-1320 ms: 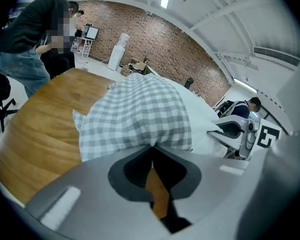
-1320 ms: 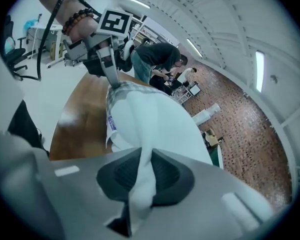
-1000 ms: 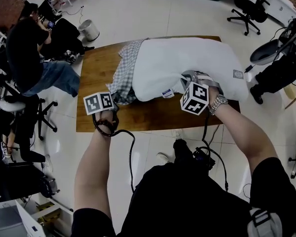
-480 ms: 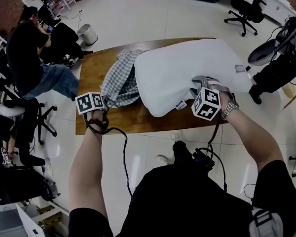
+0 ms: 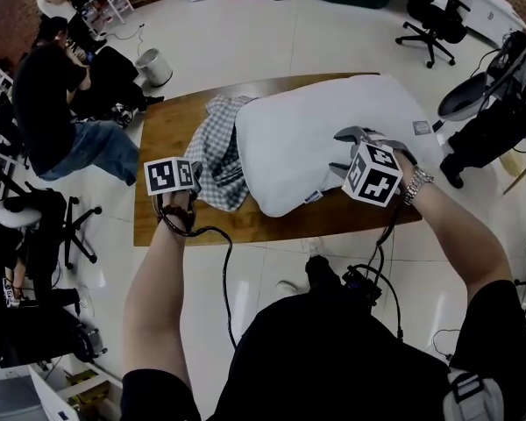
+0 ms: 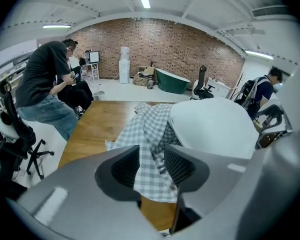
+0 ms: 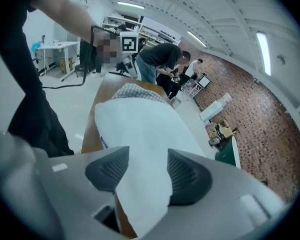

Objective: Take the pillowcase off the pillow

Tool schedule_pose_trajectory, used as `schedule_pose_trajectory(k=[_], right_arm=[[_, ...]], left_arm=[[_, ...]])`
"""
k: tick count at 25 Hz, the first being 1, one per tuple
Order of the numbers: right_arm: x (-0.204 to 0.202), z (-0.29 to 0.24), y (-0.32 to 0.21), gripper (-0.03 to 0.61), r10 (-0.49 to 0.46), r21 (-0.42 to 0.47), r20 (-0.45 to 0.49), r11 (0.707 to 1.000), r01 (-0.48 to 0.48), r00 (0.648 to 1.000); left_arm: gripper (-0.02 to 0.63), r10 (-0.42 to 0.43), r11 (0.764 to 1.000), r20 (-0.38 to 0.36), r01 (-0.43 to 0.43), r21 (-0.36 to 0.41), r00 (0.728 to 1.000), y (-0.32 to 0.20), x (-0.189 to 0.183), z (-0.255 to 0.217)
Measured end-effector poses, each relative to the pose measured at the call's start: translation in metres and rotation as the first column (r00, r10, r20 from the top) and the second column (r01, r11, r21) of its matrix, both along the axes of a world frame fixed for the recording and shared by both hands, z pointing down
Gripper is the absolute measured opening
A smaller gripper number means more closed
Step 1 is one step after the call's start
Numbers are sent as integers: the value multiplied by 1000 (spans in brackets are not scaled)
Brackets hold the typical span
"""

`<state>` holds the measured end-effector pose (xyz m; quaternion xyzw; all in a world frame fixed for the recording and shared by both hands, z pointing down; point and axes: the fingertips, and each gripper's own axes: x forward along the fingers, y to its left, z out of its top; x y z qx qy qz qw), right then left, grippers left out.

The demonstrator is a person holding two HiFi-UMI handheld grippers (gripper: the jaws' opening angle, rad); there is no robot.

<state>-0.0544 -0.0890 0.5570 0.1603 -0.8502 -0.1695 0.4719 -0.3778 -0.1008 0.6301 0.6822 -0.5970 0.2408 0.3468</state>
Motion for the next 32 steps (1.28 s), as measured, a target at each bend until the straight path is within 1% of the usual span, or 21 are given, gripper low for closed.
schedule_pose_trajectory(k=[4, 7, 10, 13, 15, 20, 23, 28, 30, 32], right_arm=[[-9, -21, -17, 239, -3, -9, 23, 1000, 3, 1000], [-21, -29, -33, 239, 4, -33, 50, 999, -2, 999], [-34, -26, -48, 241, -1, -58, 60, 998, 5, 998], [-52, -19, -60, 241, -20, -82, 61, 996, 25, 998], [-64, -12, -68, 241, -37, -99, 62, 994, 43, 997], [-88, 0, -100, 241, -77, -126, 50, 989, 83, 996], [-102, -2, -115, 242, -84, -146, 54, 985, 91, 995], [-116, -13, -132, 262, -96, -228, 75, 967, 111, 993], [-118, -17, -135, 266, -111, -277, 83, 952, 130, 990], [-122, -24, -139, 267, -118, -332, 116, 931, 151, 986]], left_arm=[[173, 43, 999, 22, -43, -6, 999, -17, 8, -6], [198, 94, 996, 58, -93, -15, 994, -31, 15, -5], [212, 138, 990, 95, -136, -27, 986, -45, 23, 0], [224, 184, 982, 117, -179, -54, 976, -57, 29, 11], [225, 218, 974, 120, -209, -84, 969, -65, 34, 22], [224, 285, 948, 85, -267, -174, 955, -88, 46, 57], [224, 311, 939, 94, -290, -186, 946, -101, 42, 66], [224, 348, 929, 145, -320, -185, 926, -134, 36, 61], [224, 366, 923, 164, -334, -193, 916, -148, 37, 59], [224, 385, 914, 179, -348, -209, 905, -161, 37, 63]])
